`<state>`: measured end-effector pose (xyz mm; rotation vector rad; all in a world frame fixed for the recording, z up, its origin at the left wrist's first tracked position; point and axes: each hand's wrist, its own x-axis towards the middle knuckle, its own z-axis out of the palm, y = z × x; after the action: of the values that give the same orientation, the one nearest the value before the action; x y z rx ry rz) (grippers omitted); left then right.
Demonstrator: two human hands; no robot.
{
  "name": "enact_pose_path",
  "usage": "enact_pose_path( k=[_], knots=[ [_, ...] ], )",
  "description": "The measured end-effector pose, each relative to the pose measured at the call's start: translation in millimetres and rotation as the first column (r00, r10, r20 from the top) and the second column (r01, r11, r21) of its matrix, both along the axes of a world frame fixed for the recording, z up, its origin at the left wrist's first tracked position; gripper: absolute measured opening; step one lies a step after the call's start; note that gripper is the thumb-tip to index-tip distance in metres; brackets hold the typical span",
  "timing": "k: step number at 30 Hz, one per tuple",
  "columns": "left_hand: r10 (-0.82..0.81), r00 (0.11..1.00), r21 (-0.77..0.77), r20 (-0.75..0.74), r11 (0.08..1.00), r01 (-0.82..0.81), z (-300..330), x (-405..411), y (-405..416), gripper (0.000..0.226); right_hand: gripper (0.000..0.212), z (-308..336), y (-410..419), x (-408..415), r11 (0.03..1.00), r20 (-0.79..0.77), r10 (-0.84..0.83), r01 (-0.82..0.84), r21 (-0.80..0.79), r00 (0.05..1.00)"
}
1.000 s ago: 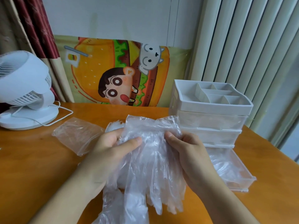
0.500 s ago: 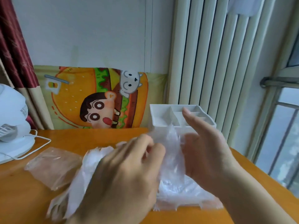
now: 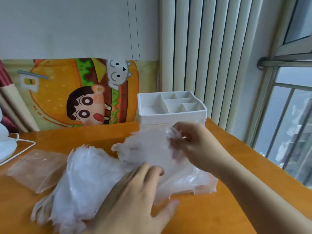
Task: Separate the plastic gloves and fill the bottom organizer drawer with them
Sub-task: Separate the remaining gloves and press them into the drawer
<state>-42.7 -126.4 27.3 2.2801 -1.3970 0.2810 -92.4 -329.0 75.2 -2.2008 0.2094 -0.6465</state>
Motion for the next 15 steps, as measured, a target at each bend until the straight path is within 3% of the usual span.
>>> enact_pose_path(
  k=[3, 6, 10, 15],
  knots=[
    [0.047, 0.997, -0.176, -0.055, 0.983, -0.056, 11.6, -0.7, -4.2, 0.019, 0.024, -11.2, -33.2, -2.8, 0.993, 0.091, -0.048, 0.038, 0.11, 0.995],
    [-0.003, 0.999, -0.168, 0.053, 0.986, 0.012, 10.8, 9.7, -25.6, 0.029, 0.022, -39.6, -53.3, -1.4, 0.984, 0.006, -0.089, 0.087, 0.153, 0.996],
    [-0.005, 0.999, 0.014, -0.034, 1.0, 0.005, -8.4, 24.1, -72.4, 0.032, 0.039, -69.7, -64.9, 9.9, 0.977, -0.066, -0.214, 0.214, -0.007, 0.975],
    [0.191, 0.964, 0.425, -0.183, 0.9, -0.098, -24.3, 49.1, -98.7, 0.052, 0.037, -79.7, -63.8, 11.5, 0.845, -0.169, -0.375, 0.261, -0.467, 0.911]
  ],
)
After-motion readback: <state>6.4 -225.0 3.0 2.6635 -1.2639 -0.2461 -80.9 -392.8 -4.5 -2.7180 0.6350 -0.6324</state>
